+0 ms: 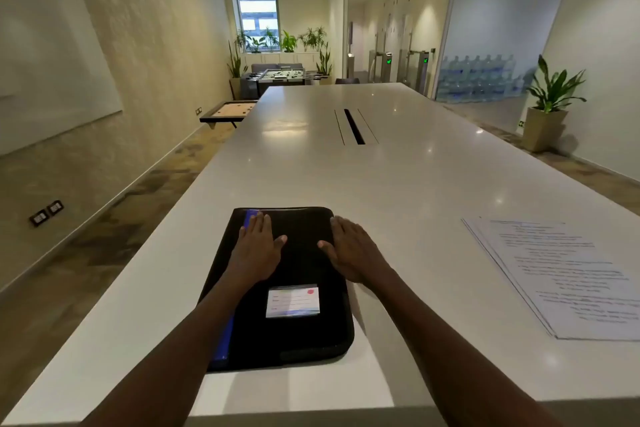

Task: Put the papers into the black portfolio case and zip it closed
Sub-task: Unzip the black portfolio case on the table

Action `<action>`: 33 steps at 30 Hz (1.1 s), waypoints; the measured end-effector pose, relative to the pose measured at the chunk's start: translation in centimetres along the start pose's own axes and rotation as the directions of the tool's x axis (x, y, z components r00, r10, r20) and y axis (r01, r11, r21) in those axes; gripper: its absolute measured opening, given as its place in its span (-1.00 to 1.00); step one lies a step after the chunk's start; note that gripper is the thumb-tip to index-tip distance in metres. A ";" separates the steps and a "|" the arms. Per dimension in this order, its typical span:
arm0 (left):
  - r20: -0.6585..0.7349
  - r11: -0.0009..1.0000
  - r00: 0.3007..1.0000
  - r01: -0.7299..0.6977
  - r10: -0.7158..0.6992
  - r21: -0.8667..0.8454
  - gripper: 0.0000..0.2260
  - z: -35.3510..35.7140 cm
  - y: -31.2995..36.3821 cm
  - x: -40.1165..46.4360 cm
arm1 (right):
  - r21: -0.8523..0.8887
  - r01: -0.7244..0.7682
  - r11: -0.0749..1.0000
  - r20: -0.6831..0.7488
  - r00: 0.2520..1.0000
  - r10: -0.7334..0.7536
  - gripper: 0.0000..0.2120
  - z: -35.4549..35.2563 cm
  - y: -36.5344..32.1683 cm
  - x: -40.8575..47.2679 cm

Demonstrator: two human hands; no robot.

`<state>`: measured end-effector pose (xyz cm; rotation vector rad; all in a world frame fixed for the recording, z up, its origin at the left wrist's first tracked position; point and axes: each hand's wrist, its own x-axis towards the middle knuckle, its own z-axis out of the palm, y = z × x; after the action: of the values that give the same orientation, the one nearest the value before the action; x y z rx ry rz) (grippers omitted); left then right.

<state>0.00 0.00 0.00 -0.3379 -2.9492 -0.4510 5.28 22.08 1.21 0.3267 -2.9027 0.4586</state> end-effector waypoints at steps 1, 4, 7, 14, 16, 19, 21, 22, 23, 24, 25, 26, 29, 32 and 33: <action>0.013 1.000 1.000 0.013 -0.013 -0.001 -0.37 0.1 -0.2 -0.1 | 0.009 -0.015 1.000 0.026 1.000 0.015 -0.35 0.5 -0.2 0.0; 0.066 0.999 0.997 0.031 -0.030 -0.014 -0.37 0.5 -0.7 -0.7 | 0.004 -0.061 0.998 0.117 0.991 0.060 -0.34 1.4 -0.8 -0.3; 0.105 0.999 0.994 0.039 -0.037 -0.015 -0.38 1.4 -1.3 -1.2 | -0.012 -0.084 0.996 0.164 0.983 0.085 -0.34 2.6 -1.1 -0.3; 0.058 1.000 0.998 0.020 -0.021 0.008 -0.39 2.5 -2.0 -1.3 | -0.043 -0.086 0.995 0.160 0.983 0.092 -0.33 3.4 -0.9 -0.5; 0.049 1.000 0.999 0.014 -0.015 0.008 -0.39 2.7 -2.1 -1.4 | -0.038 -0.082 0.996 0.152 0.985 0.087 -0.33 3.6 -0.8 -0.6; 0.038 1.000 0.999 0.014 -0.014 0.010 -0.40 2.8 -2.1 -1.5 | -0.036 -0.074 0.997 0.134 0.988 0.078 -0.33 3.9 -0.6 -0.6; 0.033 1.000 0.999 0.016 -0.016 0.008 -0.40 2.8 -2.0 -1.5 | -0.032 -0.064 0.997 0.125 0.990 0.068 -0.33 4.1 -0.4 -0.5; 0.031 1.000 0.999 0.017 -0.017 0.007 -0.40 2.8 -2.0 -1.5 | -0.025 -0.062 0.998 0.126 0.990 0.064 -0.33 4.2 -0.4 -0.5; 0.029 1.000 0.999 0.020 -0.020 0.006 -0.40 2.9 -2.1 -1.6 | -0.014 -0.060 0.998 0.126 0.990 0.061 -0.33 4.4 -0.3 -0.6; 0.025 1.000 0.999 0.023 -0.023 0.006 -0.40 2.9 -2.1 -1.6 | -0.005 -0.057 0.998 0.122 0.991 0.057 -0.33 4.5 -0.2 -0.6; 0.025 1.000 0.999 0.025 -0.025 0.011 -0.40 2.9 -2.1 -1.6 | -0.001 -0.054 0.999 0.112 0.992 0.053 -0.33 4.7 -0.1 -0.6; 0.028 1.000 0.999 0.028 -0.028 0.015 -0.39 2.9 -2.1 -1.5 | 0.003 -0.052 0.999 0.102 0.993 0.051 -0.33 4.8 0.0 -0.6; 0.025 0.999 0.999 0.043 -0.043 0.010 -0.39 3.0 -2.1 -1.4 | 0.009 -0.048 0.999 0.082 0.996 0.047 -0.33 5.3 0.2 -0.5; 0.015 0.998 0.998 0.055 -0.055 0.002 -0.40 2.9 -2.0 -1.5 | 0.005 -0.036 0.999 0.065 0.997 0.035 -0.33 5.6 0.4 -0.4; 0.015 0.998 0.998 0.059 -0.059 0.001 -0.40 2.8 -1.9 -1.5 | 0.004 -0.031 1.000 0.064 0.997 0.031 -0.33 5.7 0.4 -0.3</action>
<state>0.71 -1.21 -3.47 -0.2560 -2.9808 -0.4565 4.67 20.72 -4.30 0.3027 -2.9731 0.4688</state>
